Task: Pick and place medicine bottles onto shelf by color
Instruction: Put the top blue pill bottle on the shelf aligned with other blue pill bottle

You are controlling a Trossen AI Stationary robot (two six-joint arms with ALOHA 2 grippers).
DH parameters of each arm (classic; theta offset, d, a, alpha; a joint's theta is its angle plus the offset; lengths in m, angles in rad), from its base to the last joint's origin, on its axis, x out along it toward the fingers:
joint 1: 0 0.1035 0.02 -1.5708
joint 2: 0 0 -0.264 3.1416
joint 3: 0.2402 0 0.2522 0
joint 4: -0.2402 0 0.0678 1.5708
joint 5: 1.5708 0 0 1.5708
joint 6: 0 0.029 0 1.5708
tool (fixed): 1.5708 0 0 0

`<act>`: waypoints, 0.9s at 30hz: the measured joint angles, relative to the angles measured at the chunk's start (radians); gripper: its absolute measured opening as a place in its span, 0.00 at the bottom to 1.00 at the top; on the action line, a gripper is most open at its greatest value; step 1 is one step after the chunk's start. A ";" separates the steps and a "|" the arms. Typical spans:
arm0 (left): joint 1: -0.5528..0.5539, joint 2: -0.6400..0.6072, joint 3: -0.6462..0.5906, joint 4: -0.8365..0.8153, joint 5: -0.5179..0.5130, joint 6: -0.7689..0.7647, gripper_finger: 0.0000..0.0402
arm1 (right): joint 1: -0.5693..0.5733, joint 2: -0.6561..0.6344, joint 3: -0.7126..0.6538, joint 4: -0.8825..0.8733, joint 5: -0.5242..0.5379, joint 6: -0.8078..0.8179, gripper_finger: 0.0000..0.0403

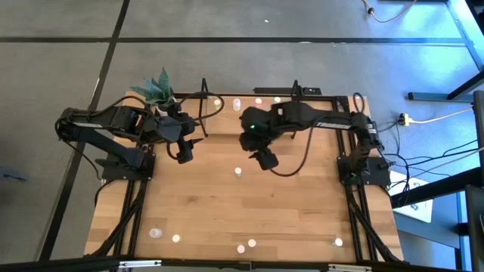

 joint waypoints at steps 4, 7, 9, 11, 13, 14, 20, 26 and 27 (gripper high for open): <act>-0.001 0.000 0.000 -0.005 0.010 -0.003 0.56 | 0.000 0.069 0.000 0.007 -0.024 -0.037 0.59; -0.001 0.000 0.000 -0.007 0.012 -0.003 0.56 | 0.001 0.110 0.000 0.026 -0.026 -0.053 0.59; -0.001 0.000 0.000 -0.012 0.012 -0.003 0.56 | 0.000 0.135 0.000 0.033 -0.026 -0.058 0.59; -0.001 0.000 0.000 -0.031 0.012 -0.003 0.56 | 0.001 0.157 0.000 0.042 -0.026 -0.078 0.59; 0.000 0.000 0.000 -0.053 0.012 -0.005 0.56 | 0.003 0.176 0.000 0.059 -0.026 -0.085 0.59; 0.000 0.000 0.000 -0.062 0.012 -0.007 0.56 | 0.006 0.186 0.000 0.063 -0.026 -0.084 0.59; -0.001 0.000 0.000 -0.089 0.013 -0.034 0.56 | 0.026 0.259 0.000 0.079 -0.026 -0.105 0.59; -0.002 0.000 0.000 -0.090 0.043 -0.030 0.56 | 0.039 0.308 0.000 0.082 -0.025 -0.108 0.59; -0.002 0.000 0.000 -0.090 0.044 -0.030 0.56 | 0.039 0.313 0.000 0.088 -0.025 -0.109 0.59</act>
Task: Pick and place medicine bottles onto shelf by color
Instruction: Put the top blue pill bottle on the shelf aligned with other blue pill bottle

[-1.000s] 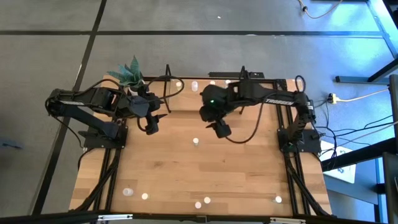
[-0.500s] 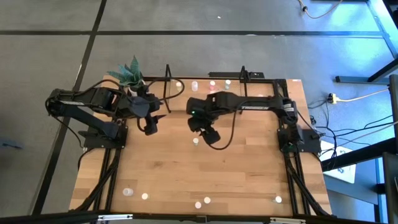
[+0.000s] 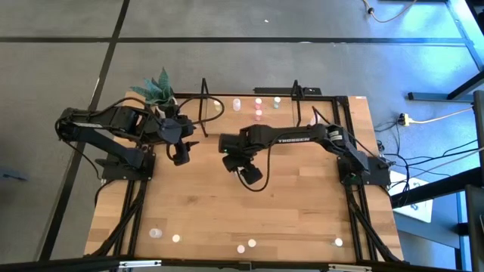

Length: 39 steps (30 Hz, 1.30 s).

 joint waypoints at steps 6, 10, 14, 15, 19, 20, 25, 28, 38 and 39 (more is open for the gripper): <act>0.000 0.000 0.000 0.000 0.002 0.000 0.56 | 0.000 0.021 0.000 0.029 0.000 -0.004 0.59; 0.000 0.000 0.000 0.000 0.002 0.000 0.56 | 0.000 0.036 0.000 0.033 0.000 -0.033 0.59; 0.000 0.000 0.000 0.000 0.002 0.000 0.56 | 0.000 0.039 0.000 0.041 0.000 -0.060 0.59; 0.000 0.000 0.000 0.000 0.002 0.000 0.56 | 0.000 0.039 0.000 0.047 0.000 -0.066 0.59; 0.000 0.000 0.000 0.000 0.002 -0.001 0.56 | 0.000 0.039 0.000 0.046 0.000 -0.077 0.59; 0.000 0.000 0.000 0.000 0.002 -0.001 0.56 | 0.000 0.043 0.000 0.047 0.000 -0.084 0.59; 0.000 0.000 0.000 0.000 0.002 -0.001 0.56 | 0.000 0.063 -0.002 0.047 0.005 -0.115 0.59; 0.001 0.000 0.000 0.000 0.002 -0.001 0.56 | 0.002 0.069 -0.001 0.045 0.044 -0.124 0.59; 0.001 0.000 0.000 0.000 0.002 -0.001 0.56 | 0.008 0.095 -0.002 0.046 0.071 -0.125 0.59; 0.001 0.000 0.000 0.000 0.002 -0.001 0.56 | 0.008 0.100 -0.002 0.041 0.071 -0.125 0.59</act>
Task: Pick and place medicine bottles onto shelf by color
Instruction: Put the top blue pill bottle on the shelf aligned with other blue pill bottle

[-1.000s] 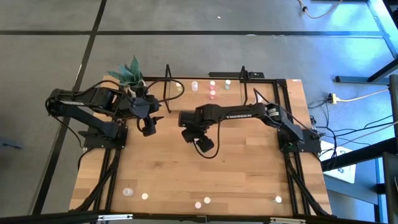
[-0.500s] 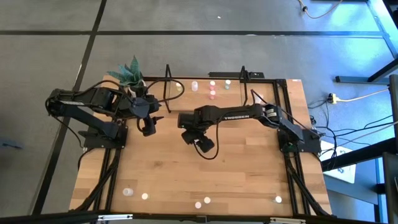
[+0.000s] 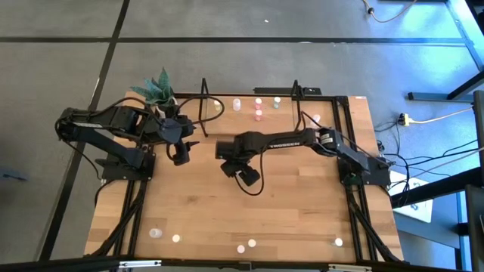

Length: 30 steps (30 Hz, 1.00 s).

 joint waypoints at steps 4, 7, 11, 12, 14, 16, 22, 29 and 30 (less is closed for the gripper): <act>0.000 0.000 0.000 0.000 0.000 0.000 0.56 | 0.000 0.015 -0.001 -0.005 0.001 0.000 0.59; 0.000 0.000 0.000 0.000 0.000 0.000 0.56 | 0.000 0.016 0.000 0.015 0.001 0.000 0.59; 0.000 0.000 0.000 0.000 0.000 0.000 0.56 | 0.001 0.016 -0.007 0.019 0.008 0.000 0.57; 0.000 0.000 0.000 0.000 0.000 0.000 0.56 | 0.001 0.016 -0.017 0.030 0.008 0.000 0.55; 0.000 0.000 0.000 0.000 0.000 0.000 0.56 | 0.001 0.018 -0.038 0.031 0.008 0.000 0.53; 0.000 0.000 0.000 0.000 0.000 0.000 0.56 | 0.001 0.018 -0.055 0.034 0.008 0.000 0.50; -0.001 0.000 0.000 0.000 0.000 0.000 0.56 | 0.001 0.017 -0.080 0.043 0.008 0.004 0.43; -0.001 0.000 0.000 0.000 0.000 0.000 0.56 | 0.001 0.017 -0.080 0.051 0.008 0.005 0.39; 0.000 0.000 0.000 0.000 0.000 -0.001 0.56 | 0.001 0.017 -0.080 0.051 0.008 0.005 0.39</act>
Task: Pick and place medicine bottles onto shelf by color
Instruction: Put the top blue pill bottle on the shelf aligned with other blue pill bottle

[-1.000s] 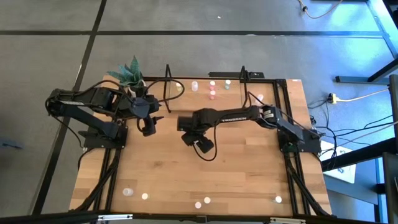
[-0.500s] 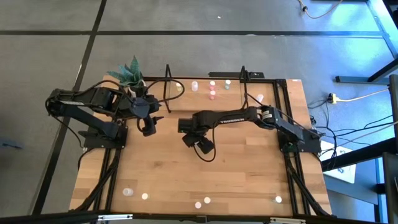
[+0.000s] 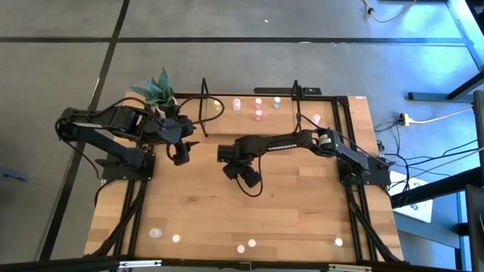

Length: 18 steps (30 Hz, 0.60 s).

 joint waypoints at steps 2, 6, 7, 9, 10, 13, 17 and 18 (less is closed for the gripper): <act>0.000 0.000 0.000 0.000 0.000 -0.003 0.56 | 0.000 0.000 0.000 0.005 0.000 0.000 0.39; 0.000 0.000 0.000 0.000 0.000 -0.004 0.56 | 0.000 0.000 0.000 0.014 0.000 0.032 0.39; 0.000 0.000 0.000 0.000 0.000 -0.004 0.56 | 0.000 0.000 0.000 0.016 -0.001 0.044 0.39; 0.000 0.000 0.000 0.000 0.000 -0.004 0.56 | 0.000 0.000 0.000 0.016 0.000 0.054 0.39; 0.000 0.000 0.000 0.000 0.000 -0.004 0.56 | 0.000 0.000 0.000 0.016 0.000 0.057 0.39; 0.000 0.000 0.000 0.000 0.000 -0.004 0.56 | 0.000 0.000 0.000 0.016 0.000 0.072 0.39; 0.000 0.000 0.000 0.000 0.000 -0.004 0.56 | 0.000 0.000 0.000 0.016 0.000 0.076 0.39; 0.000 0.000 0.000 0.000 0.000 -0.004 0.56 | 0.000 0.000 0.000 0.016 0.000 0.076 0.39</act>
